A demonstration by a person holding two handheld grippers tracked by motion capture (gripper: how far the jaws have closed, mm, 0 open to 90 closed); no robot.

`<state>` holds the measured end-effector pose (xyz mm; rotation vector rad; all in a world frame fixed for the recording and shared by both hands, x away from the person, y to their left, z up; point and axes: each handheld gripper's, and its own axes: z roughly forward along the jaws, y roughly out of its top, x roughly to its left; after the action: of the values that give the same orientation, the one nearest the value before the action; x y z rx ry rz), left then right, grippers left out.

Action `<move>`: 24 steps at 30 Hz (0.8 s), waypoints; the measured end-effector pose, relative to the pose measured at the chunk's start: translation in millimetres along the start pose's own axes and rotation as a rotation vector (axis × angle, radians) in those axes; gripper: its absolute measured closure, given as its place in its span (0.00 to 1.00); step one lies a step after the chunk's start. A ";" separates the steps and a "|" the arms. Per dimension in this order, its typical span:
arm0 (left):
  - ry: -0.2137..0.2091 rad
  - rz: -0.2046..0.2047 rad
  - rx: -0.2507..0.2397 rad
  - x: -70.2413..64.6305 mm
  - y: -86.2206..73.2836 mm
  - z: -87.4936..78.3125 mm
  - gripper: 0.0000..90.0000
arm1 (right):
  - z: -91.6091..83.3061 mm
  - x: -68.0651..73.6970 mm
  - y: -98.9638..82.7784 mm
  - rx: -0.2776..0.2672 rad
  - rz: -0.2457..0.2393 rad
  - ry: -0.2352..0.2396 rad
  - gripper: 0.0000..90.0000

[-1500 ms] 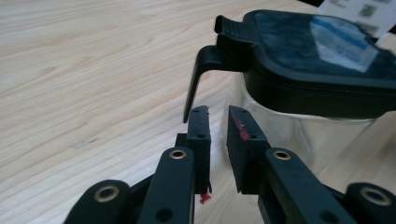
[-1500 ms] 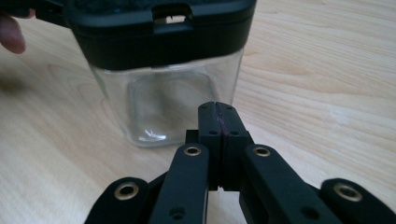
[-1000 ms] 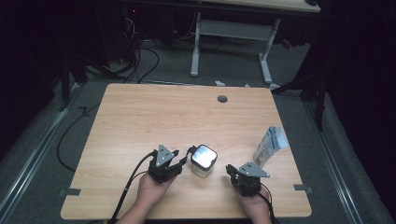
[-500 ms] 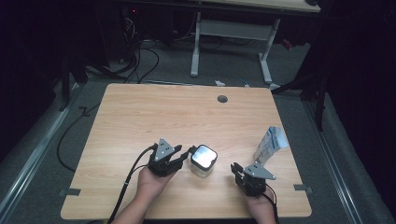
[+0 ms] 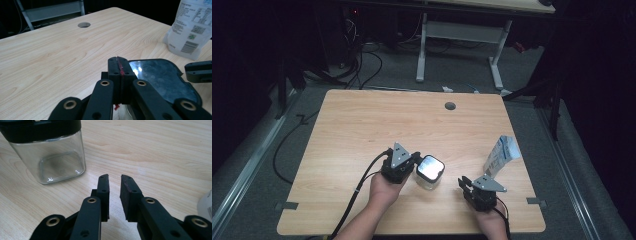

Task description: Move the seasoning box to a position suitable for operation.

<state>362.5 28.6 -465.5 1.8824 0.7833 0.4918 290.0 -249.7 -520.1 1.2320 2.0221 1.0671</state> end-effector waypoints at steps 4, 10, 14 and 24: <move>0.006 0.002 0.008 -0.7 -1.1 3.6 1.00 | 0.8 0.6 -0.9 0.006 0.000 0.006 0.87; 0.027 0.021 0.009 -2.7 -3.6 7.2 1.00 | -2.3 2.4 0.6 0.012 -0.030 0.019 0.90; 0.026 0.019 0.007 -3.7 -3.7 7.9 1.00 | -3.9 2.2 1.5 0.005 -0.034 0.026 0.90; 0.030 -0.005 -0.003 0.2 -6.3 8.1 1.00 | -5.0 3.2 1.8 -0.007 -0.031 0.039 0.91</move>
<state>365.9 25.4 -474.6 1.8739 0.8066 0.5182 285.6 -248.0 -516.0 1.1813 2.0584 1.0911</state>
